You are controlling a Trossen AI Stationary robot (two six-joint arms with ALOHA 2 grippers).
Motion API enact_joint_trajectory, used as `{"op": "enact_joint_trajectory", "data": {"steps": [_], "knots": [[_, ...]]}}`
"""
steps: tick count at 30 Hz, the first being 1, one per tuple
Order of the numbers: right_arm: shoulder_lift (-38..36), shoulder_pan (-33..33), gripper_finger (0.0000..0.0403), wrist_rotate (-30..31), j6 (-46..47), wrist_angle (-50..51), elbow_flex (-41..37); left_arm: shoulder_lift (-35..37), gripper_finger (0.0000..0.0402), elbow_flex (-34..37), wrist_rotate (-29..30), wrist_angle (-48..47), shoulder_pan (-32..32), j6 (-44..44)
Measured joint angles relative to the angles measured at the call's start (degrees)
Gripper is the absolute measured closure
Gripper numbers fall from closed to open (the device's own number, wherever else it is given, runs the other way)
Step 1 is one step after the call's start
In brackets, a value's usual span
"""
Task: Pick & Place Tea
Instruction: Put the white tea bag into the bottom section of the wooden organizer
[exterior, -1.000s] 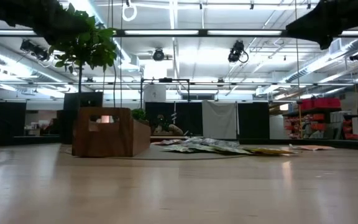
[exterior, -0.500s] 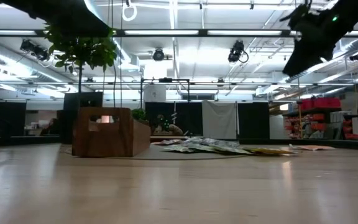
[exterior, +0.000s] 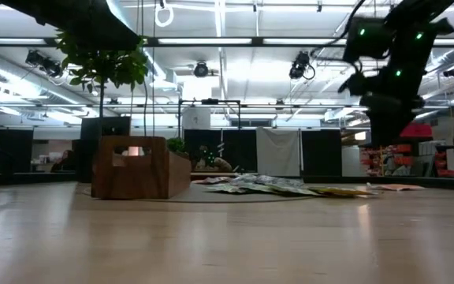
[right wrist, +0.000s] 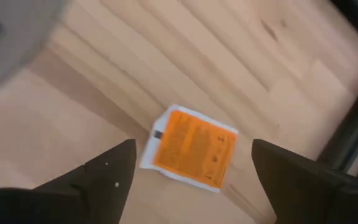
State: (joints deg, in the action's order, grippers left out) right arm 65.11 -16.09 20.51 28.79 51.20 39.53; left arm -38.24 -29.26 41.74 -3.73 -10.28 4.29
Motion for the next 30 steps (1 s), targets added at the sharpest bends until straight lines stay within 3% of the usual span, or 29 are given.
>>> {"op": "enact_joint_trajectory", "data": {"steps": [16,23,30], "knots": [[16.7,-3.2,0.0085,-2.4,-0.4,-6.4,0.0,0.0,0.0202,0.0,-0.1,-0.2,0.0,1.2],[19.1,-3.2,0.0085,-6.9,-2.1,-7.1,-0.1,0.0,0.0202,0.0,-0.1,-1.7,-0.2,2.6],[18.4,-3.2,0.0085,-7.7,-2.3,-5.2,-0.8,0.0,0.0202,0.0,-0.1,-2.7,-0.2,2.6]]}}
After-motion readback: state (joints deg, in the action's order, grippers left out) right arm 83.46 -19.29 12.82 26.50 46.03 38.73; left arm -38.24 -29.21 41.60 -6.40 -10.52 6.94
